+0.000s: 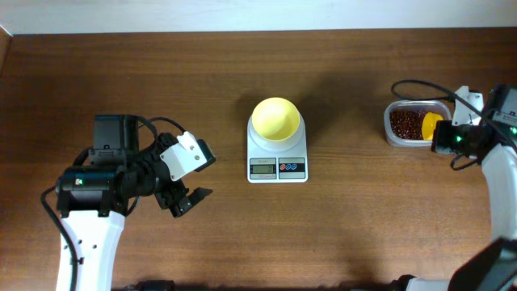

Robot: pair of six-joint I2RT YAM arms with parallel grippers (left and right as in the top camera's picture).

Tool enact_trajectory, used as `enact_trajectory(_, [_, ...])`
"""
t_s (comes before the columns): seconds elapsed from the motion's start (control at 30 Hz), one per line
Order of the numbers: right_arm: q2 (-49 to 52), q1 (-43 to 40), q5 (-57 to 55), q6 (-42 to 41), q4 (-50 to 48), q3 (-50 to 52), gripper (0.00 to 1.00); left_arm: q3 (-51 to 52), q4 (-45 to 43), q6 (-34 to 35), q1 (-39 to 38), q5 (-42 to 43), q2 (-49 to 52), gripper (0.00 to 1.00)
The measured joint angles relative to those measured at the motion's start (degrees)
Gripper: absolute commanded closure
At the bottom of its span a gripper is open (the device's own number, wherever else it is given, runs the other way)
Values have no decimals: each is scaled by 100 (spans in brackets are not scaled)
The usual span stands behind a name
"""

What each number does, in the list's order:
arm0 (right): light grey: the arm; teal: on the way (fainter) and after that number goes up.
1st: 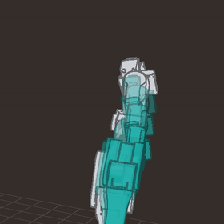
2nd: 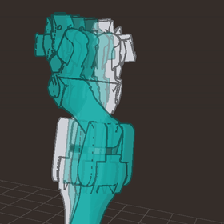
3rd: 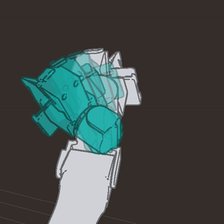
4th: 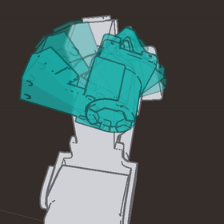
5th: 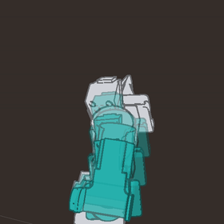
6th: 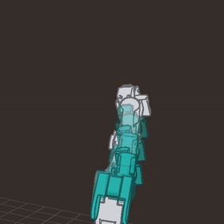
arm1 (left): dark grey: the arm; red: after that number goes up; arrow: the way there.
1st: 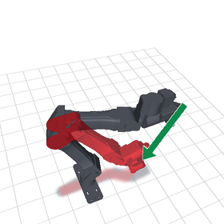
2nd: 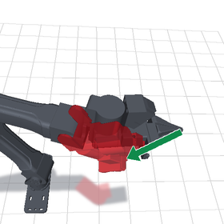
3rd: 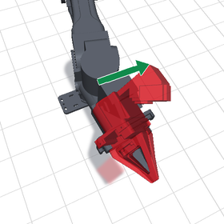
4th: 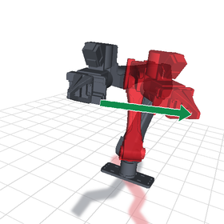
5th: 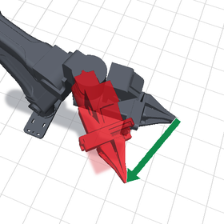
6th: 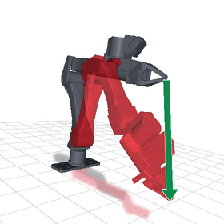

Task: Scoop item into bowl and weigh 50g on scale
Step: 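Lower the yellow scoop into the red bean tub with the right gripper, then drag the scoop through the beans to fill it, right gripper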

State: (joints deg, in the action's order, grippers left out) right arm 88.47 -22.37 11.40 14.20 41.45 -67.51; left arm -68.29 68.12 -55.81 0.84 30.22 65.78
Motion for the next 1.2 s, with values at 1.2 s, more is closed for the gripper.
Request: enact_trajectory(1.2, [1023,-138,1541,-1436,-184,0,96,0,-2,0,0,0,0,1])
